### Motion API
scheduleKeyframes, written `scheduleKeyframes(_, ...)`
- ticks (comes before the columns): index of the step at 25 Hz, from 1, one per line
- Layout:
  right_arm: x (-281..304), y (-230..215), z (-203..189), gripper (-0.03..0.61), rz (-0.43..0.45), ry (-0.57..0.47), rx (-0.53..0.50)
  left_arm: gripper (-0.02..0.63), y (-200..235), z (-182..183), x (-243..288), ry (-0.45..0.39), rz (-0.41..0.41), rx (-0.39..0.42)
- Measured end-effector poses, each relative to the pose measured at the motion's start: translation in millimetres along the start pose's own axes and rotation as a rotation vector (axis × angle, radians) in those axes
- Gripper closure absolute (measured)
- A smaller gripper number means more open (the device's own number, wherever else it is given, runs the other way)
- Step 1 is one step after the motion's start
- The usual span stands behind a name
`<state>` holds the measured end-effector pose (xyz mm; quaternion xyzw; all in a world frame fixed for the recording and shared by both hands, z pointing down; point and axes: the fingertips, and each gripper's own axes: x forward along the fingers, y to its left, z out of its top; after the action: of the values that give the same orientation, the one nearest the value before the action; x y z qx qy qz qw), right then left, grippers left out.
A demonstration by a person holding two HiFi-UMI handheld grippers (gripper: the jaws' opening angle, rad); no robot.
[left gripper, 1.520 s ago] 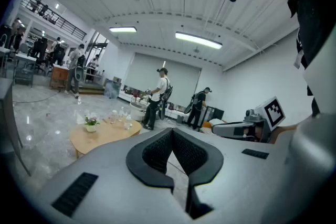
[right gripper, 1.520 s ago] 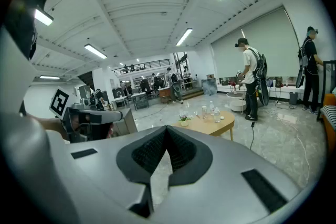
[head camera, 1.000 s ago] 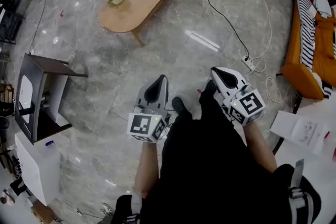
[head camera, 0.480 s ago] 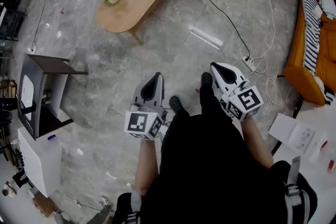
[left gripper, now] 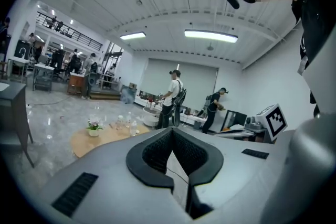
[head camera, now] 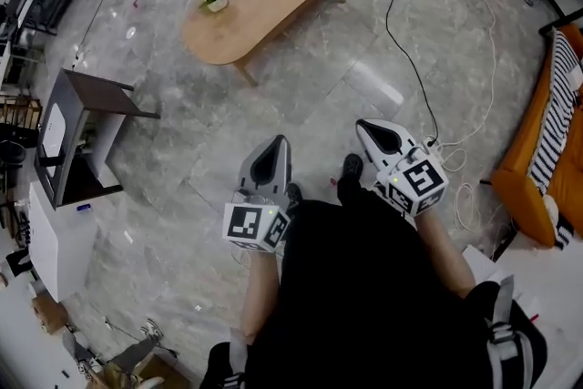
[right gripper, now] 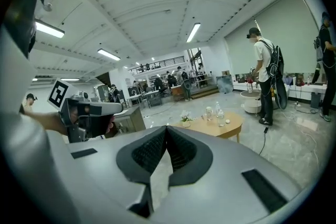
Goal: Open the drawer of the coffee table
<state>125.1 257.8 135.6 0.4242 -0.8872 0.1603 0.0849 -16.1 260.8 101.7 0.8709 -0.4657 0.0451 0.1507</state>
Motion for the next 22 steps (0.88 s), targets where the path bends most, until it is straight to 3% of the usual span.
scheduleKeyframes(6, 10.4, -24.0, -1.7, 0.566, 0.096, 0.044, 0.028, 0.6, -12.5, -5.9, 15.4, 0.008, 0.082, -0.034)
scheduleKeyframes(14, 54.9, -39.9, 4.4, 0.566, 0.096, 0.07, 0.033, 0.6, 31.9, -12.3, 19.1, 0.019, 0.151, -0.078)
scheduleKeyframes(22, 97.9, -47.2, 48.0, 0.567, 0.043, 0.03, -0.021, 0.6, 82.3, 32.7, 45.3, -0.095, 0.1, -0.12)
